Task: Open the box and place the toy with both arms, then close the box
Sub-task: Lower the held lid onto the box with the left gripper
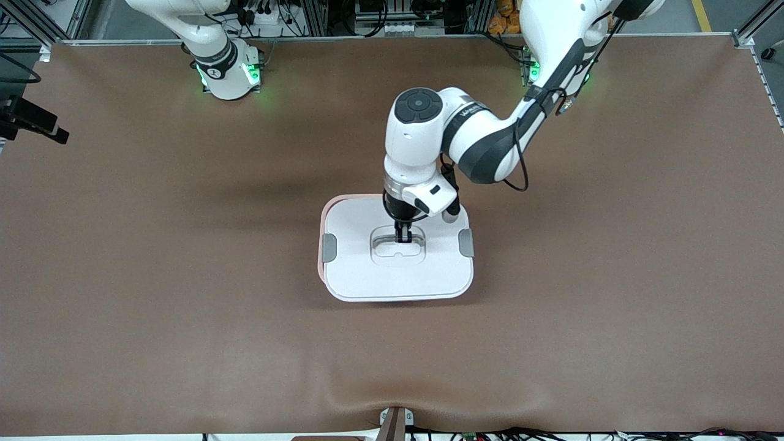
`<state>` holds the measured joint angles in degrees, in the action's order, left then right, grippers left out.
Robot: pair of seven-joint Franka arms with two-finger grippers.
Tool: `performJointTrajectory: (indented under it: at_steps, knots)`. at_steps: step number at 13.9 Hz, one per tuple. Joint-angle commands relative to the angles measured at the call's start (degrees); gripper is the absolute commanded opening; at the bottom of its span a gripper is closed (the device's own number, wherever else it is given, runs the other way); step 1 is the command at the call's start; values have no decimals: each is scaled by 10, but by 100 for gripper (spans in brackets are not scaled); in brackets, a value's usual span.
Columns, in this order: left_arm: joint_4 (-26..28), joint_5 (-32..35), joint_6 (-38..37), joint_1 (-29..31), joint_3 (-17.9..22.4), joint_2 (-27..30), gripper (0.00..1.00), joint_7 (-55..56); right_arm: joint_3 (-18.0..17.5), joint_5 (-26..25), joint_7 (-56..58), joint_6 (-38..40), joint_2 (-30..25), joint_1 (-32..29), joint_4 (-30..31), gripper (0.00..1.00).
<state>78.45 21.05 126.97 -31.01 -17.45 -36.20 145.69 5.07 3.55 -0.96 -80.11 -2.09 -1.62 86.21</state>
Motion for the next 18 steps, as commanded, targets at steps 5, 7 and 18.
performJointTrajectory:
  at_steps: [5, 7, 18]
  knots:
    - [-22, 16, 2, -18, 10, -20, 0, 8, -6, 9, 0, 7, 5, -12, -10, 100]
    - [-23, 22, 9, -25, 10, -24, 0, 8, -6, 9, 0, 7, 5, -12, -10, 100]
    - [-11, 27, 4, -28, 10, -24, 0, 22, -6, 9, 1, 6, 5, -11, -10, 100]
